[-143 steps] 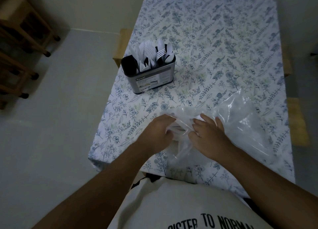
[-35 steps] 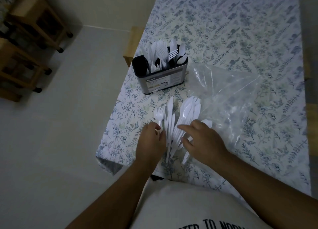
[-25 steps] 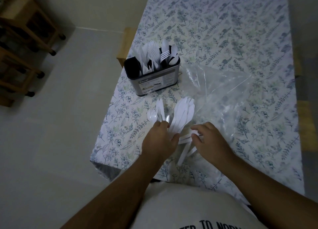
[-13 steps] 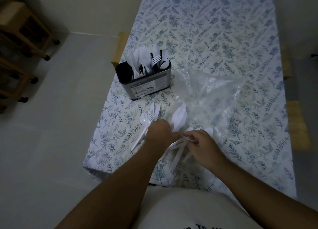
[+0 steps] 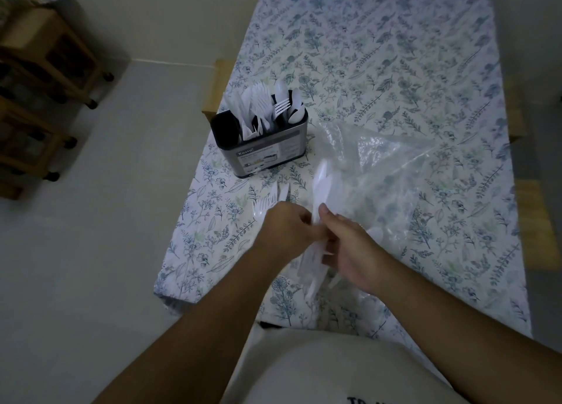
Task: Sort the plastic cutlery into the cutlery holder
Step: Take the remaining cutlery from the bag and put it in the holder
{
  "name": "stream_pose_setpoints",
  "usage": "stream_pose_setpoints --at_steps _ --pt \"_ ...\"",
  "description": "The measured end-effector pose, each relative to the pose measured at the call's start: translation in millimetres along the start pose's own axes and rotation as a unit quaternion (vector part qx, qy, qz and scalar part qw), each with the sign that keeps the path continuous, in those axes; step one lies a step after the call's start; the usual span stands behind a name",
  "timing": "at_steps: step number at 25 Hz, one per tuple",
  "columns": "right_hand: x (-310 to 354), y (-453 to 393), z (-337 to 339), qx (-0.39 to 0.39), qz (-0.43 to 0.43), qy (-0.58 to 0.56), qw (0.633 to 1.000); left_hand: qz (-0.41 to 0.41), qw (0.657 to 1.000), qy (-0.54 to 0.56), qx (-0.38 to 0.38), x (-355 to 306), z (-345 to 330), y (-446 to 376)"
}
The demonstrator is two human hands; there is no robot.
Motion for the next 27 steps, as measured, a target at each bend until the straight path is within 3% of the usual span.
stream_pose_setpoints --at_steps 3,5,6,7,8,10,12,13,14,15,16,18,19,20,23,27 --pt "-4 -6 -3 -0.039 -0.035 -0.079 0.996 -0.014 0.999 -0.010 0.034 -7 -10 22" --pt "-5 -6 -4 -0.050 -0.031 -0.096 0.994 -0.010 0.999 0.032 -0.015 -4 -5 40" --pt "-1 -5 -7 -0.042 -0.026 -0.112 0.993 0.021 0.993 0.088 -0.077 3 3 49" --pt "2 -5 -8 -0.037 -0.018 -0.135 0.990 0.083 0.969 0.177 -0.152 17 10 59" --pt "6 -5 -9 -0.035 -0.014 -0.168 0.985 0.167 0.919 0.280 -0.223 36 10 69" --pt "8 -7 -15 -0.035 -0.004 -0.220 0.975 0.301 0.794 0.444 -0.287 61 -12 86" --pt "4 -8 -28 -0.034 0.017 -0.215 0.976 0.326 0.707 0.554 -0.296 62 -34 85" --pt "-2 -10 -34 -0.040 0.027 -0.189 0.981 0.311 0.687 0.587 -0.295 57 -39 82" --pt "-6 -9 -38 -0.050 0.034 -0.158 0.985 0.292 0.686 0.597 -0.297 53 -38 81" --pt "-9 -9 -37 -0.065 0.040 -0.136 0.988 0.270 0.707 0.582 -0.299 52 -34 81" --pt "-9 -9 -33 -0.080 0.040 -0.123 0.988 0.246 0.758 0.524 -0.301 56 -22 82" --pt "-8 -13 -17 -0.109 0.027 -0.121 0.986 0.193 0.898 0.279 -0.281 69 12 85" --pt "-8 -14 -7 -0.120 0.018 -0.124 0.985 0.163 0.944 0.140 -0.248 73 23 84" --pt "-10 -15 1 -0.130 0.007 -0.119 0.984 0.142 0.968 0.035 -0.203 76 26 82" --pt "-22 -17 13 -0.138 -0.021 -0.095 0.986 0.112 0.983 -0.118 -0.086 78 10 76" --pt "-33 -17 11 -0.124 -0.045 -0.081 0.988 0.078 0.970 -0.224 -0.059 76 6 64"
Point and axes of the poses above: each hand's wrist, its own y-axis away from the middle knuckle, its own z-axis out of the back of the hand, x = y × z, the point moved 9 cm from there along -y, towards the middle knuckle, and after that the axes turned 10 degrees about -z, right-handed, at the moved point
